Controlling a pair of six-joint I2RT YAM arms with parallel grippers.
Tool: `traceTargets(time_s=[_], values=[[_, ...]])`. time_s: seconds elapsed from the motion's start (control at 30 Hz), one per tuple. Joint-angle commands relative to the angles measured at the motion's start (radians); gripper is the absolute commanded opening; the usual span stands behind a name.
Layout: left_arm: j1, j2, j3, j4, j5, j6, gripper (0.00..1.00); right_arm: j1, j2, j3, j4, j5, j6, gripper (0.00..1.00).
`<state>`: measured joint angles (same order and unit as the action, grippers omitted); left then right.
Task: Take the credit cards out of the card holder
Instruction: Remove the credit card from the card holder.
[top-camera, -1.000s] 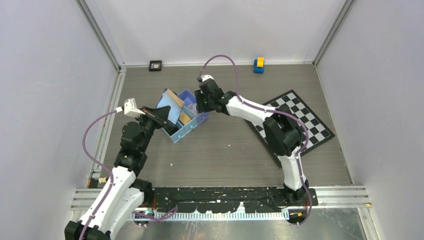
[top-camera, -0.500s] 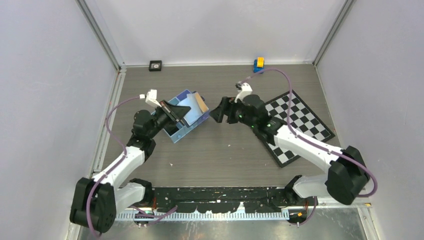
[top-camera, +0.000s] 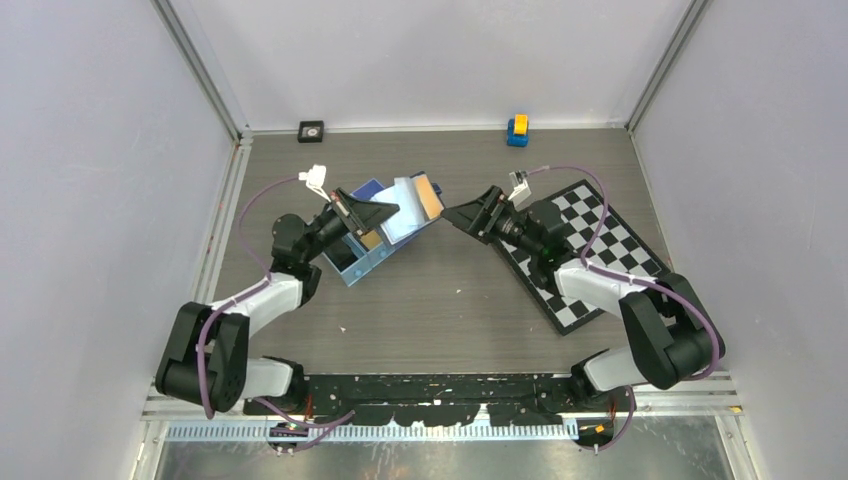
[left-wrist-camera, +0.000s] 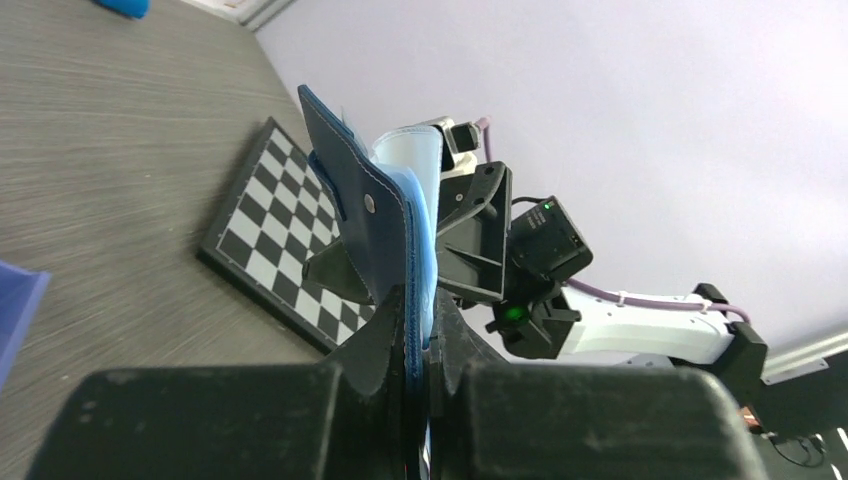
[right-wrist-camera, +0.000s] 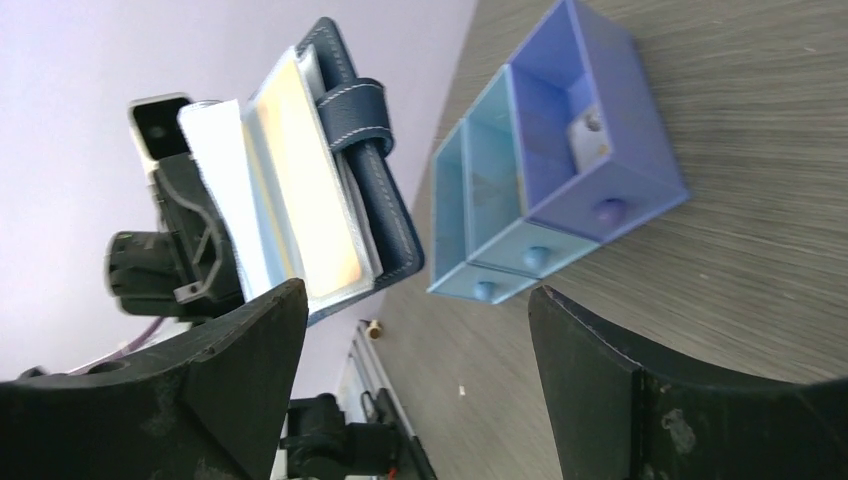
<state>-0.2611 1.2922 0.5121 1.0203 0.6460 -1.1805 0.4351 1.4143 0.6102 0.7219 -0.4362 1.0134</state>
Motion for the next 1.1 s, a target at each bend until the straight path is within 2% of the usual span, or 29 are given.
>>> traceTargets(time_s=[0.0,0.23,0.3,0.43,0.6,0.63,0.7,0.8,0.87,0.97,1.07], values=[[-0.011,0.038,0.055,0.219,0.068,-0.095,0.0,-0.011,-0.012,-0.005,0.241,-0.09,0.098,0.86],[-0.031,0.09,0.085,0.259,0.108,-0.124,0.0,-0.011,0.011,-0.009,0.365,-0.145,0.159,0.86],[-0.033,0.101,0.091,0.259,0.113,-0.126,0.0,-0.011,0.027,-0.006,0.414,-0.164,0.187,0.82],[-0.034,0.122,0.097,0.253,0.111,-0.126,0.0,-0.011,0.033,-0.007,0.432,-0.172,0.198,0.58],[-0.033,0.128,0.108,0.154,0.105,-0.079,0.02,-0.01,-0.006,-0.005,0.356,-0.154,0.143,0.19],[-0.033,0.124,0.11,0.114,0.101,-0.063,0.1,-0.011,-0.021,-0.001,0.316,-0.143,0.118,0.11],[-0.033,0.114,0.107,0.057,0.092,-0.035,0.4,-0.005,-0.058,0.007,0.194,-0.113,0.038,0.01],[-0.035,0.1,0.1,0.002,0.067,-0.006,0.77,0.044,-0.132,0.034,-0.032,-0.019,-0.134,0.0],[-0.042,0.102,0.1,-0.013,0.06,0.01,0.93,0.11,-0.174,0.065,-0.18,0.078,-0.252,0.01],[-0.069,0.118,0.13,-0.077,0.064,0.049,0.93,0.195,-0.198,0.104,-0.289,0.187,-0.361,0.0],[-0.096,0.141,0.159,-0.129,0.071,0.088,0.75,0.229,-0.183,0.121,-0.31,0.222,-0.39,0.0]])
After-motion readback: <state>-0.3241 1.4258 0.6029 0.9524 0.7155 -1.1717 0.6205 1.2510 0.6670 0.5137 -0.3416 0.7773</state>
